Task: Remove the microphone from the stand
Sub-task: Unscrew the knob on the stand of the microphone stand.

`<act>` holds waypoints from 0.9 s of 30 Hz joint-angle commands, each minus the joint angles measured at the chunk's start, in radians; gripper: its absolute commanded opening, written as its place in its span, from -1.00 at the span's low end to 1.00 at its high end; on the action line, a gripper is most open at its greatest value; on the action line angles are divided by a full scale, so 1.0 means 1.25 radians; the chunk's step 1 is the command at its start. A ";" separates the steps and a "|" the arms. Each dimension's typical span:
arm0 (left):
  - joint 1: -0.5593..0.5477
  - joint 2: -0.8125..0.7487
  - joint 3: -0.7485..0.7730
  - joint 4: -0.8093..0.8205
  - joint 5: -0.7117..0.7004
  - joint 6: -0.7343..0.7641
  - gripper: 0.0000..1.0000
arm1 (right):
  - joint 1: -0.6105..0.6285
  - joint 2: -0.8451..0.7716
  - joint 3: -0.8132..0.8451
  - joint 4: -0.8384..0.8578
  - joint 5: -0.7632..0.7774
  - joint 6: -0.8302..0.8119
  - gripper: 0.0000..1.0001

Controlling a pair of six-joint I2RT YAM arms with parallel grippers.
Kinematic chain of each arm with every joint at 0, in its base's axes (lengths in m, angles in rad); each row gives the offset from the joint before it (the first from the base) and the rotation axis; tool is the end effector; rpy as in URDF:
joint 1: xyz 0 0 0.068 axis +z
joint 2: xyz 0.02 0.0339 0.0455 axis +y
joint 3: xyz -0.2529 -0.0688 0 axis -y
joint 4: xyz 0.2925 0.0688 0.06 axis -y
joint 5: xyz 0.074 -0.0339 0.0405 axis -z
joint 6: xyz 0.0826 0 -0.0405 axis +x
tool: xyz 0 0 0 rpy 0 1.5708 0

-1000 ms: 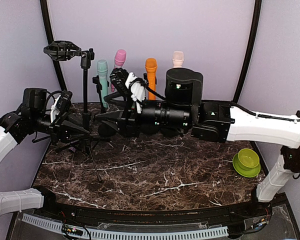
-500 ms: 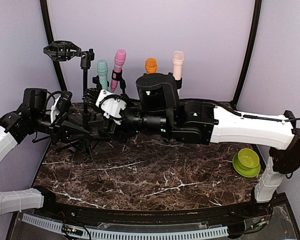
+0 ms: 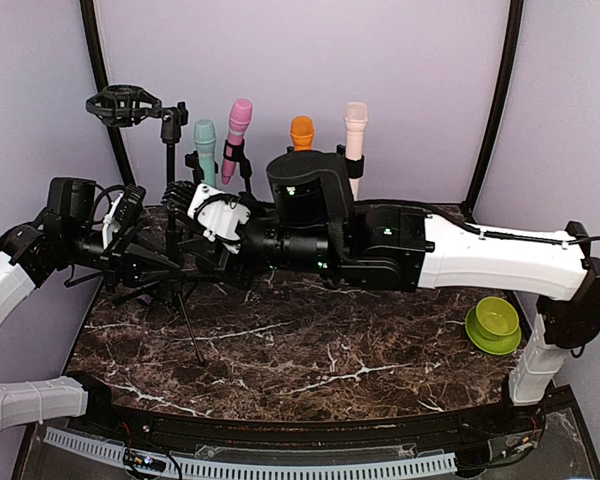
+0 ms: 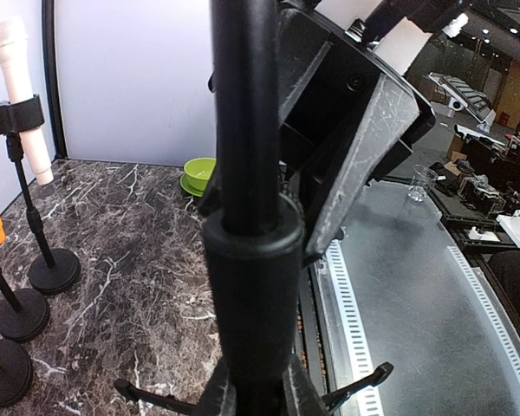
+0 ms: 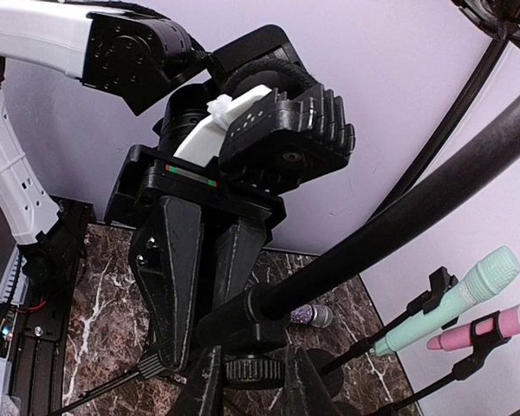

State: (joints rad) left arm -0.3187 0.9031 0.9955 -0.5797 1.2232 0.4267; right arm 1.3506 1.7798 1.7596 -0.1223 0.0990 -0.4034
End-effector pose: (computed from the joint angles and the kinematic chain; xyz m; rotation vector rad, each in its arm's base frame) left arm 0.2030 -0.1488 0.3510 1.3145 1.3500 -1.1593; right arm 0.1217 0.5064 0.3928 -1.2975 1.1770 0.6147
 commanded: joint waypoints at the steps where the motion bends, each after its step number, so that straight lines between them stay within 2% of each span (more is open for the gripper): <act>1: -0.004 -0.006 0.018 0.016 0.034 0.017 -1.00 | 0.006 0.018 0.025 0.039 0.018 0.041 -0.69; 7: -0.003 -0.003 0.027 0.028 0.025 0.038 -1.00 | -0.001 0.017 0.009 0.101 -0.021 0.142 -0.89; 15: -0.003 -0.014 0.025 0.068 0.013 0.066 -1.00 | -0.052 -0.027 -0.082 0.256 -0.138 0.326 -0.96; 21: -0.003 -0.019 0.014 0.081 0.004 0.096 -1.00 | -0.073 -0.019 -0.080 0.283 -0.207 0.421 -1.00; 27: -0.003 -0.035 -0.018 0.107 -0.021 0.159 -1.00 | -0.105 -0.007 -0.098 0.360 -0.298 0.591 -1.00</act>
State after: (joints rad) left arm -0.3161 0.8951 0.9920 -0.5373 1.1835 0.4870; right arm 1.2537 1.7725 1.6436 0.1329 -0.1757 0.0975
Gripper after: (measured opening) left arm 0.136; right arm 0.195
